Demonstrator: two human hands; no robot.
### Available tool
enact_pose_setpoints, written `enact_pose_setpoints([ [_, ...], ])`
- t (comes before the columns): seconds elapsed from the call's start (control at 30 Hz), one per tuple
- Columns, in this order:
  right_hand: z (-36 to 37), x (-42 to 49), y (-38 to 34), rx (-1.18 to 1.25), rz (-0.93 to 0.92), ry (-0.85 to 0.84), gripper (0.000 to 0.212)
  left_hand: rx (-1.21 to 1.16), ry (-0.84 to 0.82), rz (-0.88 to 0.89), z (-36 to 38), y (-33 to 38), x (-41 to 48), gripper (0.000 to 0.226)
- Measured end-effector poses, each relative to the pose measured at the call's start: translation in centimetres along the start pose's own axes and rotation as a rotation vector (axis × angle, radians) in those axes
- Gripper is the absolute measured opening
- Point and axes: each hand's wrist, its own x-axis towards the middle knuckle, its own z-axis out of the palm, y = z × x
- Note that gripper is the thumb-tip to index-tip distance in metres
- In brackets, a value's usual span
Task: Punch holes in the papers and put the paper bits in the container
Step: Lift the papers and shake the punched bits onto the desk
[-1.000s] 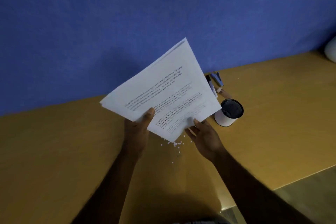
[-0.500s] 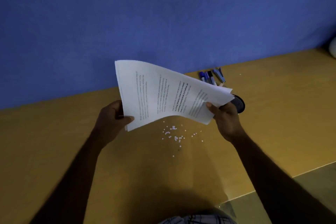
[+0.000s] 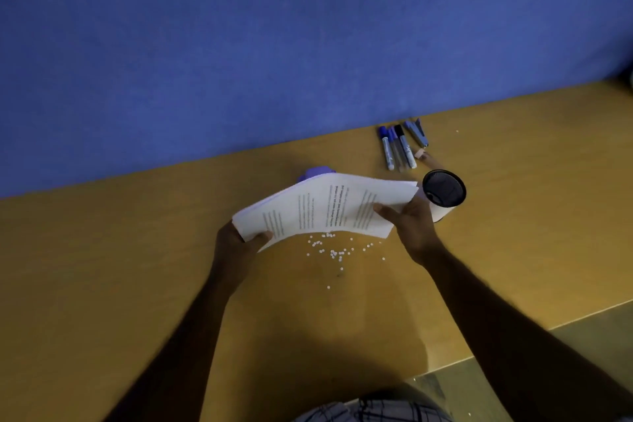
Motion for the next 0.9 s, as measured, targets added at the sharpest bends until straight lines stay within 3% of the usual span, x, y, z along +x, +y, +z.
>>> enact_pose_setpoints([
  [0.07, 0.0, 0.1, 0.1, 0.006, -0.005, 0.015, 0.029, -0.065, 0.051, -0.016, 0.4, 0.0, -0.2, 0.029],
  [0.3, -0.3, 0.2, 0.6, 0.023, 0.013, 0.023, 0.026, -0.07, 0.042, -0.021, 0.9, 0.4, -0.7, 0.043],
  [0.43, -0.4, 0.9, 0.1, 0.013, -0.029, -0.017, 0.03, -0.116, 0.076, 0.026, 1.0, 1.4, 0.0, 0.033],
  [0.6, -0.3, 1.0, 1.1, -0.05, 0.056, -0.007, 0.028, -0.106, 0.097, -0.059, 1.7, 1.1, 0.2, 0.04],
  [0.9, -0.9, 2.0, -2.4, 0.081, 0.003, 0.015, 0.022, -0.01, 0.112, 0.125, -0.2, 4.0, 2.6, 0.033],
])
